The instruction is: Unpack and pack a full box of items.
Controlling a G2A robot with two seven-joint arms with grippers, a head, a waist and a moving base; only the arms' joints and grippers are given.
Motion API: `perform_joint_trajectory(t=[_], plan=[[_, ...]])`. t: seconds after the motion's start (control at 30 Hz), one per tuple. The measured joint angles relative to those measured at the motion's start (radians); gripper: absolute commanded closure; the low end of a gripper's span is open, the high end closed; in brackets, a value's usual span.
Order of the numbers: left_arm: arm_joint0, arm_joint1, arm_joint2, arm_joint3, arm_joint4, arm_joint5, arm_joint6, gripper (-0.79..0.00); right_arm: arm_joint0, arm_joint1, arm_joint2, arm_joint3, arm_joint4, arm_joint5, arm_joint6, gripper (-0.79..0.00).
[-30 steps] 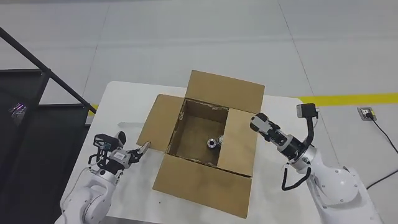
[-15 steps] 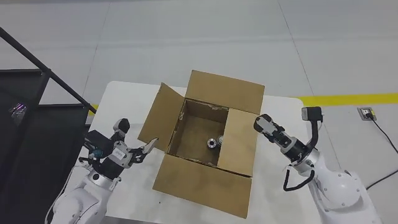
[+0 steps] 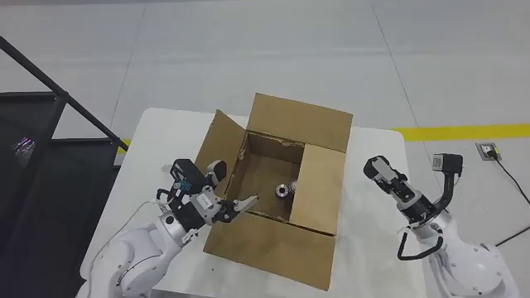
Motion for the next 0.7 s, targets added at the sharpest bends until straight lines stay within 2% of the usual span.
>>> perform_joint_trajectory(t=[0.2, 0.3, 0.4, 0.7], plan=[[0.002, 0.0, 0.001, 0.002, -0.003, 0.002, 0.001, -0.785, 0.0, 0.0, 0.0, 0.0, 0.0, 0.0, 0.0, -0.785], [0.006, -0.005, 0.015, 0.006, -0.063, 0.036, 0.001, -0.785, 0.0, 0.0, 0.0, 0.0, 0.0, 0.0, 0.0, -0.785], [-0.029, -0.015, 0.061, 0.022, -0.125, 0.08, -0.018, -0.785, 0.0, 0.0, 0.0, 0.0, 0.0, 0.0, 0.0, -0.785], [-0.218, -0.06, 0.24, 0.147, -0.345, 0.196, -0.13, -0.785, 0.0, 0.0, 0.0, 0.0, 0.0, 0.0, 0.0, -0.785]])
